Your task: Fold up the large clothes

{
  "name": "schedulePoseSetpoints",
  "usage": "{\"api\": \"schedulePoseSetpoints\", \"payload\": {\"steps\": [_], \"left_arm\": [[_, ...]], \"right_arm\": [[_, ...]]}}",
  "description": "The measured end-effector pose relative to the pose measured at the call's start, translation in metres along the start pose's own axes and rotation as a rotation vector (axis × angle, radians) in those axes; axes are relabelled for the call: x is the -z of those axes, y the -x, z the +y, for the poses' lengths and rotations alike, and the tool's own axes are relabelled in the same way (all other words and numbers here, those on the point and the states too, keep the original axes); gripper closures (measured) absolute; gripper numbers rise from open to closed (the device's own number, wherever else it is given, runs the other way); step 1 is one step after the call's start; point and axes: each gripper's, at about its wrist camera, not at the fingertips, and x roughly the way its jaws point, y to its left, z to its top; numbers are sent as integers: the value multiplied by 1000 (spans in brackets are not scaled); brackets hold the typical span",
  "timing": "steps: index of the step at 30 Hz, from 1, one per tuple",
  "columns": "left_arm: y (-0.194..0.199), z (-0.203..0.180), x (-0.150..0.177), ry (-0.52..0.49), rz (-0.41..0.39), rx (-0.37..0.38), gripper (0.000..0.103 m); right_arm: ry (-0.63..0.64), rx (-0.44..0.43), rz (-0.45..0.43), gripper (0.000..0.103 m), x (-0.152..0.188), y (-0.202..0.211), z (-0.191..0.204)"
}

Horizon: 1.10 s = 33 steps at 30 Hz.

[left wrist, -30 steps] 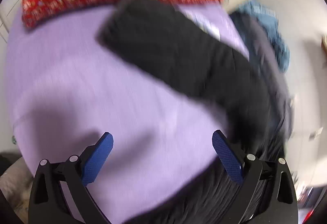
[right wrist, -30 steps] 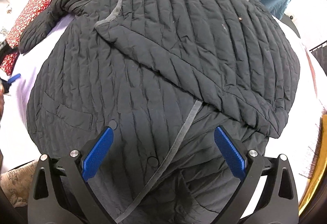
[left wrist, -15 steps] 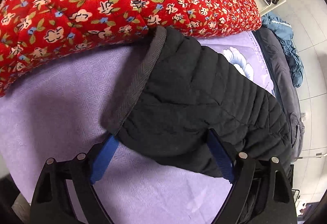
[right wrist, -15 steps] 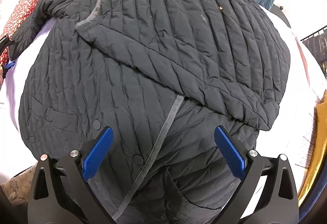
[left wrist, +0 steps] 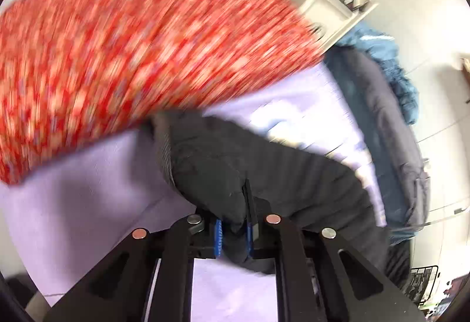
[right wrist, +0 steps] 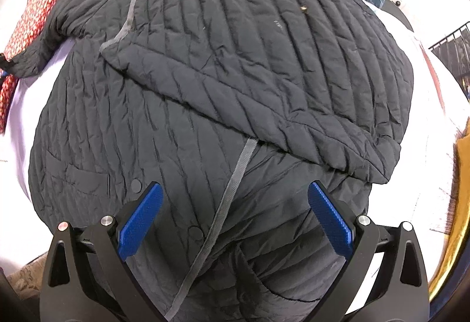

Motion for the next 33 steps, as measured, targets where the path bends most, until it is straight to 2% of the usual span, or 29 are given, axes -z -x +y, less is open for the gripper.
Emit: {"api": "schedulePoseSetpoints", "payload": {"steps": [2,4,7,10,12,14,18,22,25,28,30,32,33], "left_arm": [[27,-38,-20,-64,-83,40,95],[61,-92,-43,-182,-195,72,95],[107,-161,-55,-323,-299,147,96],[129,-226,-40,-444,-311,244,96],[134,-259,-9,-526,-286,280,96],[127,-292,35,-618,-220,329,96],[105,-339,150,-790,-25,424,96],[77,-361,249,-826,204,517,96],[75,-374,312,-906,279,522,96],[65,-382,357,-988,354,502,96],[56,-381,379,-1031,377,474,96],[45,-379,397,-1038,439,448,94],[39,-378,403,-1038,461,430,88]], "right_arm": [[-19,-6,-7,5,-1,1,-8],[-41,-10,-18,5,-2,2,-17],[-71,-20,-34,5,-3,4,-32],[-100,-28,-47,5,0,8,-49],[-126,-33,-51,5,3,8,-60],[-153,-38,-54,5,6,8,-71],[-194,-34,-60,5,15,11,-91],[-234,-28,-59,5,21,12,-110],[-263,-22,-57,5,30,12,-123],[-291,-18,-50,5,39,10,-134],[-306,-16,-41,5,43,9,-140],[-326,-17,-35,5,47,7,-146],[-333,-18,-34,5,48,7,-148]]}}
